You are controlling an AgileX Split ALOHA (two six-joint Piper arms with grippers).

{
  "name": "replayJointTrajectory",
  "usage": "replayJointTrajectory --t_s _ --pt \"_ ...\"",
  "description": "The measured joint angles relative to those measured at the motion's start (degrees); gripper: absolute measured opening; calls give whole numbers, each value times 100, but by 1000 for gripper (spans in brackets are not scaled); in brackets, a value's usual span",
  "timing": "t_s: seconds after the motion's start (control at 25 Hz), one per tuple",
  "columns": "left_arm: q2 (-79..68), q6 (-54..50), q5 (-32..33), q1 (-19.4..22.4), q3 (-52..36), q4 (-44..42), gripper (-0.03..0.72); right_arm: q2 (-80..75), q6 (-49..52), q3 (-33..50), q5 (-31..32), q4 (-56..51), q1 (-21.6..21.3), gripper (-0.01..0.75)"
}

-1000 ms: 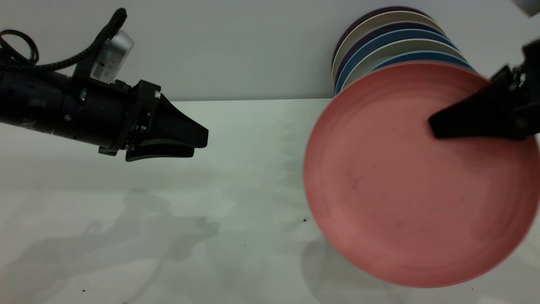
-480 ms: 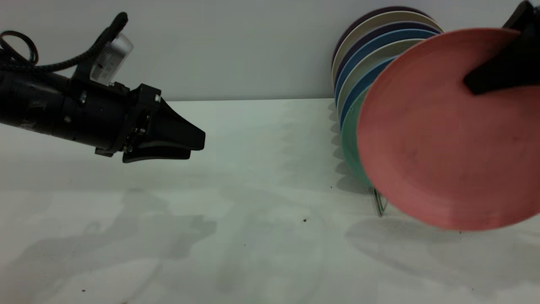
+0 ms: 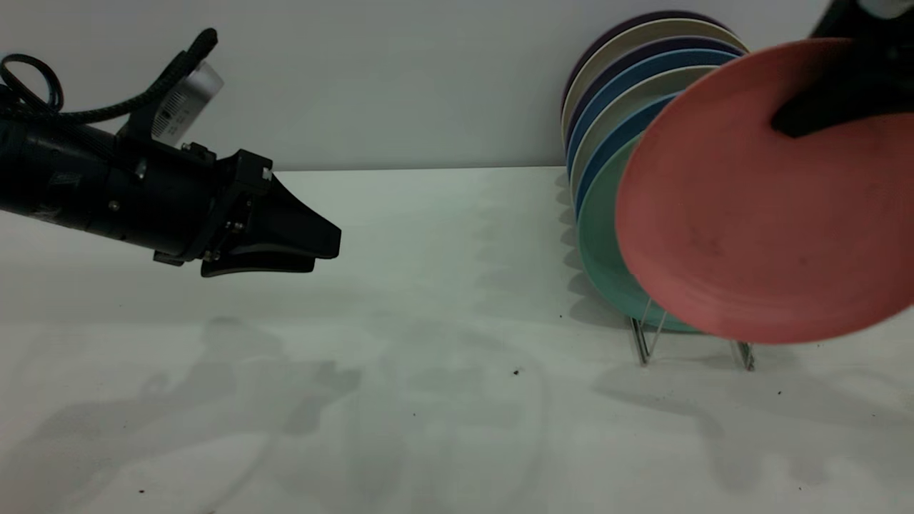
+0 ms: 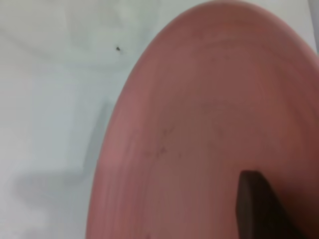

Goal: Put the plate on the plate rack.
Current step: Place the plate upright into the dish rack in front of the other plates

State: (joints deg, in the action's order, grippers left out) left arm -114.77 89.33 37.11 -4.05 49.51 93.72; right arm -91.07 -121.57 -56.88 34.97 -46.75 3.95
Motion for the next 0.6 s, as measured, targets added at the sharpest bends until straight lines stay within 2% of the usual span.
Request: replayJointTrajectory --t_s 0.16,0.6 --pt "0 0 -12 0 0 0 368 0 0 -221 -24 111 65 177" --pt "0 2 -60 0 0 -48 368 -420 -5 -1185 591 369 65 177"
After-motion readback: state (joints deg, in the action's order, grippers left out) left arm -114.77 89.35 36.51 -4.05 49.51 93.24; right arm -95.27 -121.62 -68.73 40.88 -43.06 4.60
